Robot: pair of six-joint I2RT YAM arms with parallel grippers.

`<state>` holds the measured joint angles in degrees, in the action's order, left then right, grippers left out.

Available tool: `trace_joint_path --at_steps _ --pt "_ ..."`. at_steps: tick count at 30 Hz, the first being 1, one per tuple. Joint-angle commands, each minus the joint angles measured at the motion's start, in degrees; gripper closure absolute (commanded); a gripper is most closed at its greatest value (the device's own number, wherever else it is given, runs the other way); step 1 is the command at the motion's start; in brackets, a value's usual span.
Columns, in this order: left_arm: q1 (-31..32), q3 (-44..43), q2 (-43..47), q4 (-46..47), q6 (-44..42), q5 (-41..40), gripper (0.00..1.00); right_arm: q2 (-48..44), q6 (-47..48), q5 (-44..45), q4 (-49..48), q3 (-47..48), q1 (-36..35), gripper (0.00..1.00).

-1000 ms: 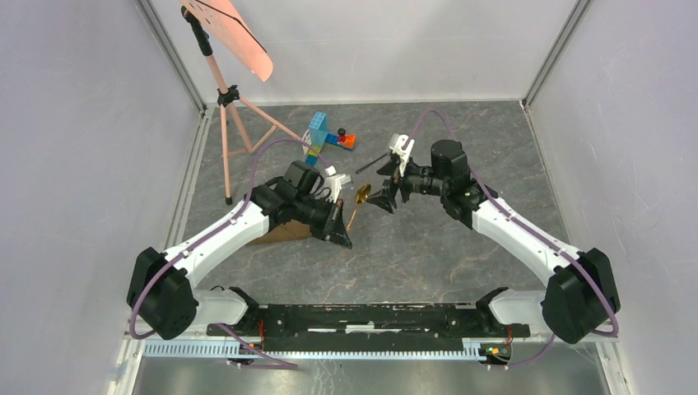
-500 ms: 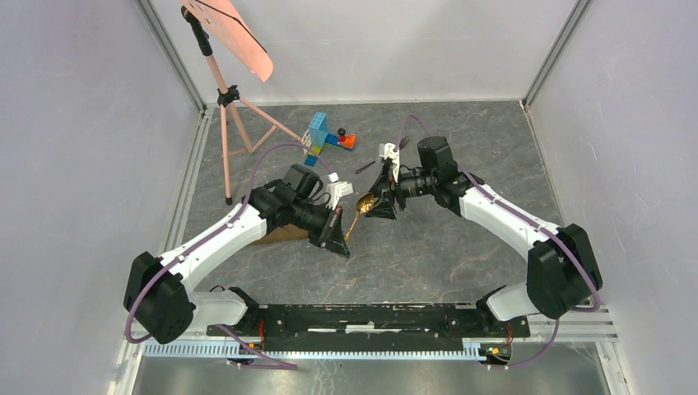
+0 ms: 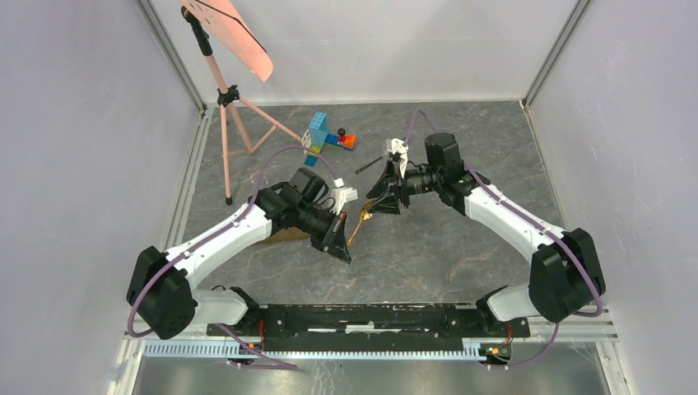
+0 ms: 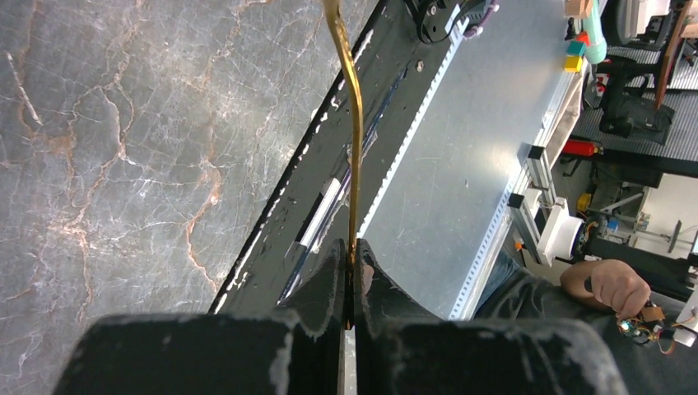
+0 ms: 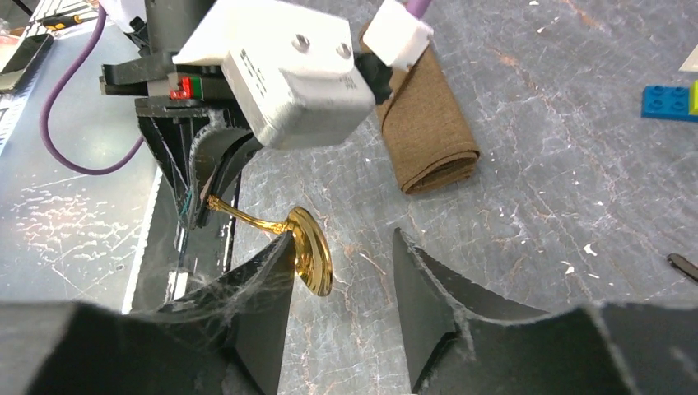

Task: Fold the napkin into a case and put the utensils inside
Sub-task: Pass from the left arm to the right

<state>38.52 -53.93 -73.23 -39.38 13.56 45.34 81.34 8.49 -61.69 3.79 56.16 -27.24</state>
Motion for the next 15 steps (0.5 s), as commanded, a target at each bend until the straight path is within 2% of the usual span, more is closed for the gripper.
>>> trace_joint_path --at_steps 1,4,9,11,13,14,15 --pt "0.7 0.0 -0.4 -0.8 -3.4 1.1 0.98 -2.2 0.2 -2.0 -2.0 1.1 0.3 0.5" --pt "0.7 -0.2 -0.2 -0.9 -3.5 1.0 0.98 -1.5 1.6 -2.6 -0.1 1.2 0.3 0.63" --pt "0.8 0.1 -0.2 -1.0 -3.5 0.9 0.98 -1.5 2.9 -3.7 0.7 0.8 0.3 0.7" --pt "0.9 -0.1 -0.2 -1.0 -3.5 0.8 0.98 -1.3 2.8 -4.4 0.6 0.7 0.3 0.81" --pt "1.0 -0.4 -0.3 -1.5 -3.5 0.5 0.98 -1.1 2.4 -4.9 0.5 0.8 0.3 1.0" --pt "0.9 -0.6 -0.3 -1.8 -3.5 0.0 0.98 -1.1 2.1 -4.4 0.3 0.7 0.2 1.0" --pt "0.9 -1.0 -0.4 -2.5 -3.3 -1.3 0.92 -1.4 1.0 -3.2 -0.7 0.2 0.2 1.0"
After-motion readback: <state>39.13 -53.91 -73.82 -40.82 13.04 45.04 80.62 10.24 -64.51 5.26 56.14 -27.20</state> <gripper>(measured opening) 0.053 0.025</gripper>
